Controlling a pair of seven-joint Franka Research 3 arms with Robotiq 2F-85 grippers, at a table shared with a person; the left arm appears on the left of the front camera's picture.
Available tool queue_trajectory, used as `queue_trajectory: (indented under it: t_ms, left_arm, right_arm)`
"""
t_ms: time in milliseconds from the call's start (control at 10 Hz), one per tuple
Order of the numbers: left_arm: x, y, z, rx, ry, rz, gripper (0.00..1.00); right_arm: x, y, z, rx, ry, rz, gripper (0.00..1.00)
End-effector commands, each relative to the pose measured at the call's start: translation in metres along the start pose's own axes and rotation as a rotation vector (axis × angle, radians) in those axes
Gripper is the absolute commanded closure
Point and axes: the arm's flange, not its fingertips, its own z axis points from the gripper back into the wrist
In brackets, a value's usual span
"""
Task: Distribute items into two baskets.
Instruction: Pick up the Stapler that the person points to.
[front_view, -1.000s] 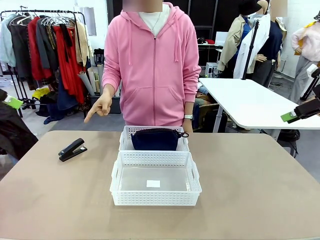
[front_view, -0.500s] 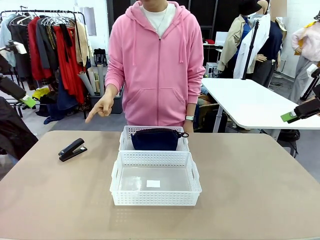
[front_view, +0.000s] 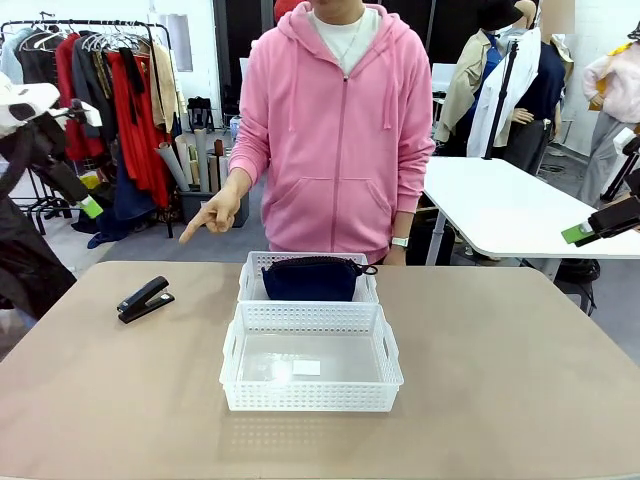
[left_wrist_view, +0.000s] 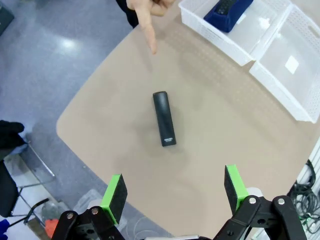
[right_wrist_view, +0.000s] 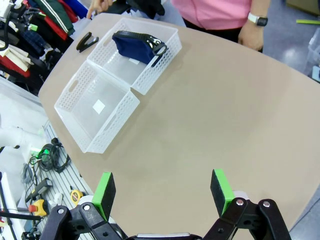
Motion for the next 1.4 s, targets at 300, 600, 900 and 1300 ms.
queue_trajectory:
  t_ms: [300,600,900,1300]
  left_arm:
    - [0.027,0.034,-0.053,-0.016,0.083,-0.081,0.0]
    - [0.041,0.049,-0.087,-0.032,0.132,-0.1,0.0]
    - [0.042,0.053,-0.122,-0.052,0.167,-0.122,0.0]
    - [0.039,0.048,-0.162,-0.068,0.196,-0.161,0.0]
  right_arm:
    - [0.001,0.0,0.001,-0.003,0.002,-0.001,0.0]
    - [0.001,0.0,0.001,-0.003,0.002,-0.001,0.0]
    - [0.001,0.0,0.001,-0.003,0.002,-0.001,0.0]
    - [0.001,0.0,0.001,-0.003,0.002,-0.001,0.0]
